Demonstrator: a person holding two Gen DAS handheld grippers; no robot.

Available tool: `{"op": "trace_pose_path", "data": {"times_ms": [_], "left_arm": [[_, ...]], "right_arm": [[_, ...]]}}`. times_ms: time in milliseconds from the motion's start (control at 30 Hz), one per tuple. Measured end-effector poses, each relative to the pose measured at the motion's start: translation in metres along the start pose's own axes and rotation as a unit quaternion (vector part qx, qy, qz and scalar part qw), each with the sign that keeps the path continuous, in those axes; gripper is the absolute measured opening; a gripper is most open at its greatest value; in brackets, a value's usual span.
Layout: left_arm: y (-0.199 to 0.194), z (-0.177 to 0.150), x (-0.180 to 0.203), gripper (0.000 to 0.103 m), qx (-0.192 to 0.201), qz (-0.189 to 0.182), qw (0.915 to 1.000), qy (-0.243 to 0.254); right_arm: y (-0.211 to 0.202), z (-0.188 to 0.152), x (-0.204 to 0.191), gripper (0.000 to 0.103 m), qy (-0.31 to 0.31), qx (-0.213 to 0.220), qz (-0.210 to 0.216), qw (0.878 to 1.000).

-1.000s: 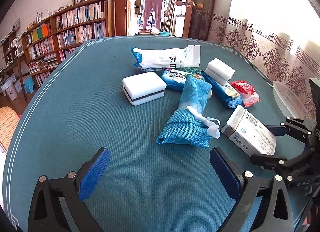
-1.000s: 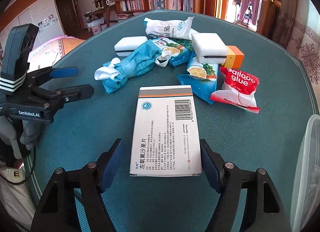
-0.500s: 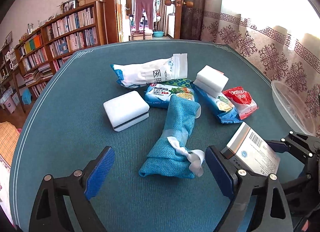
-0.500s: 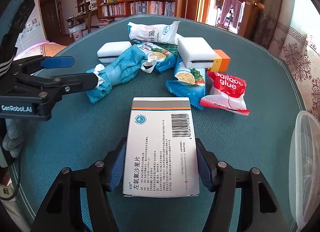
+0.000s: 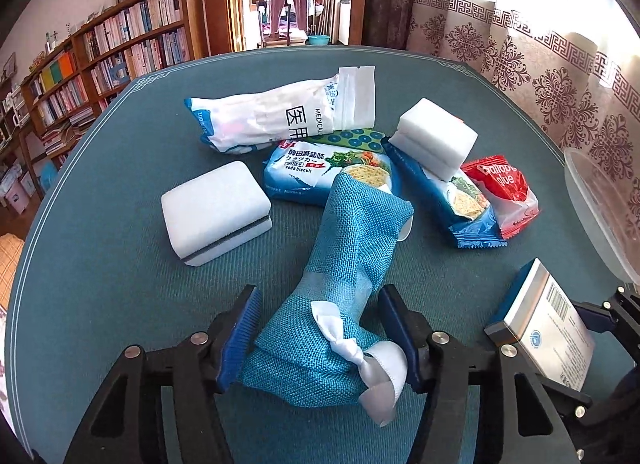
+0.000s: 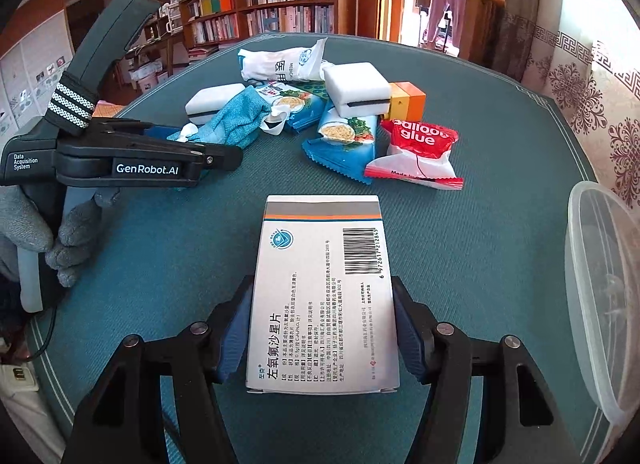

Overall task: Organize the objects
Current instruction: 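Carry the medicine box with the right gripper while left gripper grasps and carries the blue towel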

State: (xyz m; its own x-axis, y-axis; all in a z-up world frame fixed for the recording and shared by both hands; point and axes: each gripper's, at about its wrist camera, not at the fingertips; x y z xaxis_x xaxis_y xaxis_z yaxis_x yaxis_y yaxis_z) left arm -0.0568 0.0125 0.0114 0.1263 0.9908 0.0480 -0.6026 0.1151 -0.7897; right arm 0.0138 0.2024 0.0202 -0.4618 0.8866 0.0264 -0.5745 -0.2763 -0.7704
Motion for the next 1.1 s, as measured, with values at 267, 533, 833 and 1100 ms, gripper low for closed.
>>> {"op": "trace_pose_path", "data": {"times_ms": [267,533,833,1100], "left_arm": [[-0.008,-0.001,0.001,0.057,0.001,-0.003,0.9999,-0.017],[-0.026,0.005,0.021,0.057,0.024,-0.012,0.9996,0.002],[-0.028,0.010,0.054,0.057,0.024,-0.029,0.9987,0.034],[-0.026,0.021,0.097,0.057,0.024,-0.053,0.9961,0.066]], "right_arm": [[-0.001,-0.002,-0.003,0.064,0.000,0.014,-0.011,1.000],[-0.018,0.000,0.014,0.064,0.043,0.037,0.000,0.998],[-0.052,-0.004,0.059,0.064,0.096,0.072,-0.046,0.992],[-0.089,-0.017,0.127,0.064,0.178,0.110,-0.118,0.971]]}}
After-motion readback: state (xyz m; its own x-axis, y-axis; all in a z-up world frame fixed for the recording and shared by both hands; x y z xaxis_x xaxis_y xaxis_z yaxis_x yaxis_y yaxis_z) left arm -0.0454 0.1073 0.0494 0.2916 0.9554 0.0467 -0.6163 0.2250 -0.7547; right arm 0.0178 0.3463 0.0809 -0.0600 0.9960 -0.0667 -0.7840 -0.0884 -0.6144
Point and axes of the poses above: each gripper's, at about its wrist camera, not at the fingertips, and y roughly the way its jaws point, x to its right, z to its top, and after that the axes turned 2 degrees about -z, right-handed
